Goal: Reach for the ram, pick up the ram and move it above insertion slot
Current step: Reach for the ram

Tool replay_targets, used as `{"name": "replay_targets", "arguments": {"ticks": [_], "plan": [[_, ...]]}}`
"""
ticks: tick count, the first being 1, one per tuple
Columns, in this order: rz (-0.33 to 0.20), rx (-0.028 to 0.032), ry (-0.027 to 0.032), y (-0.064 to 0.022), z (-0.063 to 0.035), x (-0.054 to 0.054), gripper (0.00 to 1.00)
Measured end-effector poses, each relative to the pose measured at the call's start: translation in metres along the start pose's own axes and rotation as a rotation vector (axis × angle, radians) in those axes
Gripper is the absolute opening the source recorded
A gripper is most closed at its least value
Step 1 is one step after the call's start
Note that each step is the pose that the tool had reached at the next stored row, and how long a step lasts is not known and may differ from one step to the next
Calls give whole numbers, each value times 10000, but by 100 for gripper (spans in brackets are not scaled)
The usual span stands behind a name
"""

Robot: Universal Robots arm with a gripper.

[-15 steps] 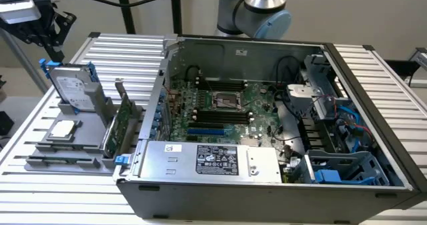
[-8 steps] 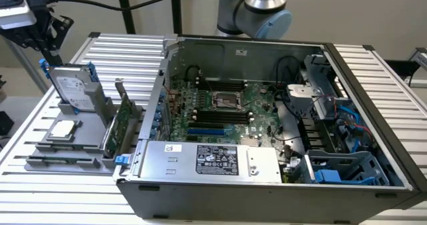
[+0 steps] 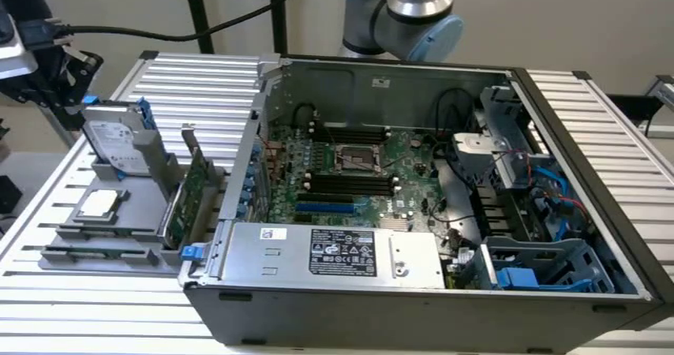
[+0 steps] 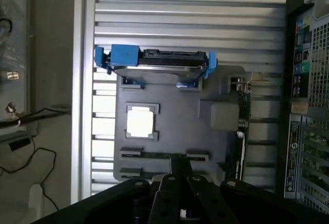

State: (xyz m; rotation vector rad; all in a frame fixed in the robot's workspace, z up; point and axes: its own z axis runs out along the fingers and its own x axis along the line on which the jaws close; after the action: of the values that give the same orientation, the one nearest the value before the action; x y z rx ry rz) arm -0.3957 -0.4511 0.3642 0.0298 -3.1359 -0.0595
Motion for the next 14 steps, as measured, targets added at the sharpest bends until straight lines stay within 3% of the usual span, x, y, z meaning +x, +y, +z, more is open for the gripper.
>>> {"name": "replay_targets", "arguments": {"ticks": [9, 14], "plan": [[3, 3, 89, -377, 91, 39, 11], [5, 23, 102, -414, 101, 47, 11]]}}
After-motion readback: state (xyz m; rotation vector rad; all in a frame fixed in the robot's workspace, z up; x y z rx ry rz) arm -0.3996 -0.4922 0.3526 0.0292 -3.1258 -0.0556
